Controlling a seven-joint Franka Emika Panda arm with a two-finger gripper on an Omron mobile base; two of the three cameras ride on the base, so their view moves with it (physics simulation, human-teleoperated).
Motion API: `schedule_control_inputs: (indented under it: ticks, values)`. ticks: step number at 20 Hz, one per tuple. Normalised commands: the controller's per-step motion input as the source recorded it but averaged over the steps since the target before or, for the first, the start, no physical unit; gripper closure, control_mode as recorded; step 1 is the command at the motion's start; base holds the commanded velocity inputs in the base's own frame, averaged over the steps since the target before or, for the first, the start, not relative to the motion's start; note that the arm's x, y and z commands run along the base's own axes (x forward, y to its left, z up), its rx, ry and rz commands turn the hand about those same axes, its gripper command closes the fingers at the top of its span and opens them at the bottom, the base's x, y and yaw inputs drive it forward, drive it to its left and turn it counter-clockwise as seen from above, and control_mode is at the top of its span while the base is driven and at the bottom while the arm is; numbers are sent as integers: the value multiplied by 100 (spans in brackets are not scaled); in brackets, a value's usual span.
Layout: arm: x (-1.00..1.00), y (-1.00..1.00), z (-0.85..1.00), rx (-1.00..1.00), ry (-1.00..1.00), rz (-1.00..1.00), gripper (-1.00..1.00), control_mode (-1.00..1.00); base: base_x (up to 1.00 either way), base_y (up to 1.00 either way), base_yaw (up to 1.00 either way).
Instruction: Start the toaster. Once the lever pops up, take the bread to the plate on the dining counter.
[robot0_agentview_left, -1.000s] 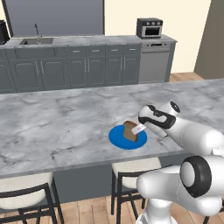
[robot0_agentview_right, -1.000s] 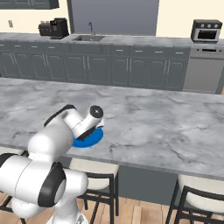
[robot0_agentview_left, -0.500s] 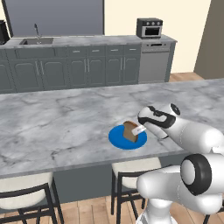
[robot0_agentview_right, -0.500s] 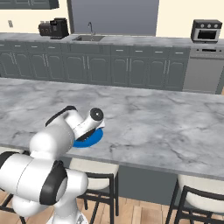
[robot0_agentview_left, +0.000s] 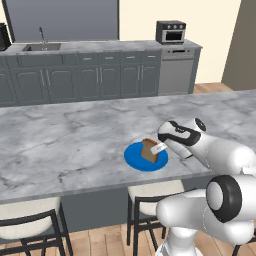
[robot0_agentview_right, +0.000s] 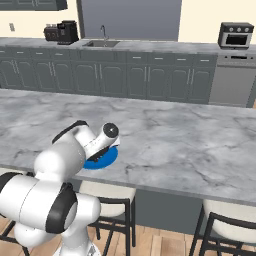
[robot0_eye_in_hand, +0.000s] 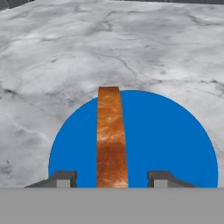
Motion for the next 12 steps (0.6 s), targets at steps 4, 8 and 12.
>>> schedule_control_inputs:
  ticks: [4,8,12]
  values:
    - [0,0,0,0,0,0,-100,-100,0,0,0]
    - [0,0,11,0,0,0,-100,-100,0,0,0]
    - [0,0,30,0,0,0,-100,-100,0,0,0]
